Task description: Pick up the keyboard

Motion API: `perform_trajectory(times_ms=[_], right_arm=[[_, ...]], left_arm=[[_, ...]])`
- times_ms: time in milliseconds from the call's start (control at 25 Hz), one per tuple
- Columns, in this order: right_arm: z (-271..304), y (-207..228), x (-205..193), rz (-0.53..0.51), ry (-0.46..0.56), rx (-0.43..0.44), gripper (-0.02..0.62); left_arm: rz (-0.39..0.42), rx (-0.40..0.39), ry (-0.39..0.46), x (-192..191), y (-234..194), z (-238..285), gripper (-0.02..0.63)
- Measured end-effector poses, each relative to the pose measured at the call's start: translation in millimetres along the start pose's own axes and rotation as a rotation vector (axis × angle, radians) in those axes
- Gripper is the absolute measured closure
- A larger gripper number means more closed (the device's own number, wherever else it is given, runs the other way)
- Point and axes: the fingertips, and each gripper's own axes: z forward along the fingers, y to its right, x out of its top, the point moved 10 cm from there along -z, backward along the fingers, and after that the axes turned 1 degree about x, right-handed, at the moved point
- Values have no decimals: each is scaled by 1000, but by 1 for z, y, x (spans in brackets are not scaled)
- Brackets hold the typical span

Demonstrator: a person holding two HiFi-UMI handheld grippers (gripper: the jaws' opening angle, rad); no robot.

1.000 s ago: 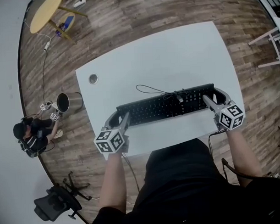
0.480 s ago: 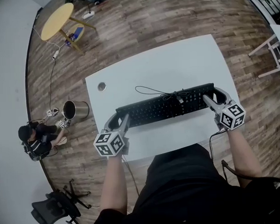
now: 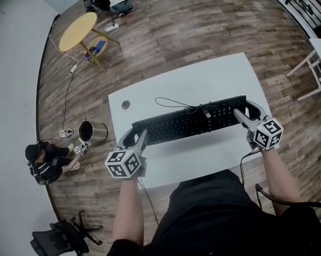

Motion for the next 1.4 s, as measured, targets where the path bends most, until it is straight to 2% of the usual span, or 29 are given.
perform_trajectory(times_ms=[520, 1400], right_arm=[[-9, -14, 35, -78, 83, -4, 351], [-4, -27, 40, -80, 149, -22, 351]], left_arm=[[39, -16, 105, 22, 4, -21, 400], [96, -4, 168, 40, -1, -32, 397]])
